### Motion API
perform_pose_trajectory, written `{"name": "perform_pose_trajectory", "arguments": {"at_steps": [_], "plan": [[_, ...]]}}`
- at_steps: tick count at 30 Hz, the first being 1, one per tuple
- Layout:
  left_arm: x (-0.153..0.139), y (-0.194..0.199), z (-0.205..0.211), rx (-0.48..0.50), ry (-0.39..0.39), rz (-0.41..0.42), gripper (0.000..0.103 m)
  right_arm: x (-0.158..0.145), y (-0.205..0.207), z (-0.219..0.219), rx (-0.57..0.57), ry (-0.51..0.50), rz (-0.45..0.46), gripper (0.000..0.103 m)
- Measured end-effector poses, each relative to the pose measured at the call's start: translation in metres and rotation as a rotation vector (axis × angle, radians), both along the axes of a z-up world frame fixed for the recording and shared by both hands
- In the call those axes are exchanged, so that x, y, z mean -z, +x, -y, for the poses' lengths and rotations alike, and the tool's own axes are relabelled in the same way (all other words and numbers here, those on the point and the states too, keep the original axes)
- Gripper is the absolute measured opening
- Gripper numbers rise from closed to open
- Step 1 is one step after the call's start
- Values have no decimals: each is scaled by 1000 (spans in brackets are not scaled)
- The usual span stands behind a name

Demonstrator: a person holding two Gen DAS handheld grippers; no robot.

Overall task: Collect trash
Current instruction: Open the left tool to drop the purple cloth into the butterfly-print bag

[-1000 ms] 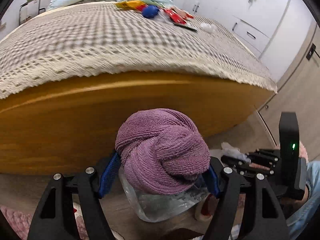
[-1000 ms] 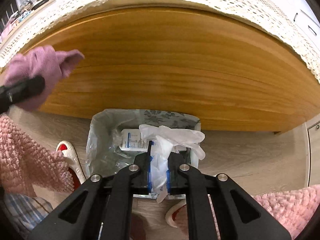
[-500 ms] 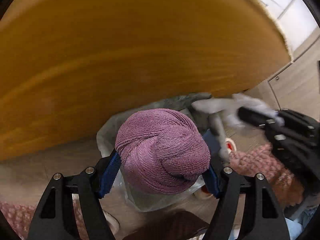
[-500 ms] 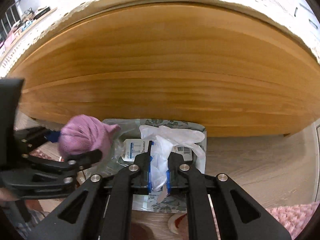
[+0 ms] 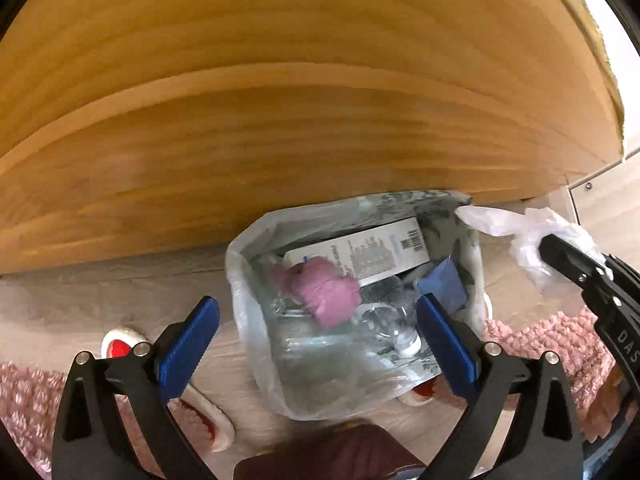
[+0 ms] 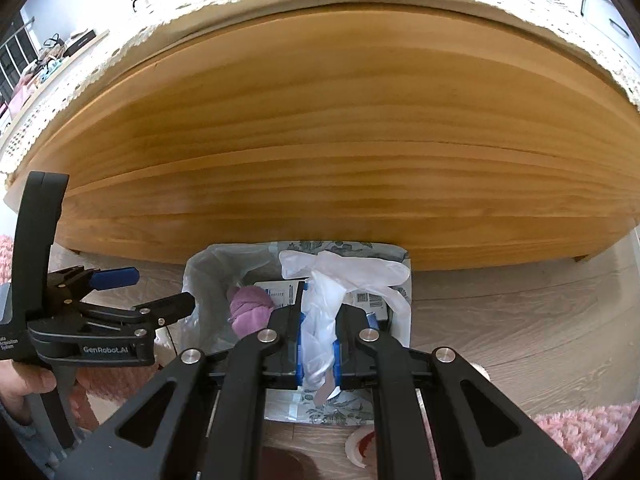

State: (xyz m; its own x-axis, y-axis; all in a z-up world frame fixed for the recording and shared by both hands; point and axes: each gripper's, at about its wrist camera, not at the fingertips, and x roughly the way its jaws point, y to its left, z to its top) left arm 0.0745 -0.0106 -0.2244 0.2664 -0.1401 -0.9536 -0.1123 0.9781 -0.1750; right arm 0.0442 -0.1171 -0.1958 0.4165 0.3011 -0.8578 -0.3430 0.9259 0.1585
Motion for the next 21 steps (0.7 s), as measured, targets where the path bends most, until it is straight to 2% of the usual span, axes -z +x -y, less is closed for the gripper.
{"name": "perform_pose_trajectory", "arguments": {"at_steps": [12,18,21], "plan": [[6,-10,-14,-42,46,-34,96,5,11,-12,-43,-27,-24,10],[-1,-23,-25,-84,23,-30,96,16,16,-24,-62,-48,-64,10],[-1,-30,-29,-84,39,-44,96,19,23,-34,-71,-53,-68,10]]}}
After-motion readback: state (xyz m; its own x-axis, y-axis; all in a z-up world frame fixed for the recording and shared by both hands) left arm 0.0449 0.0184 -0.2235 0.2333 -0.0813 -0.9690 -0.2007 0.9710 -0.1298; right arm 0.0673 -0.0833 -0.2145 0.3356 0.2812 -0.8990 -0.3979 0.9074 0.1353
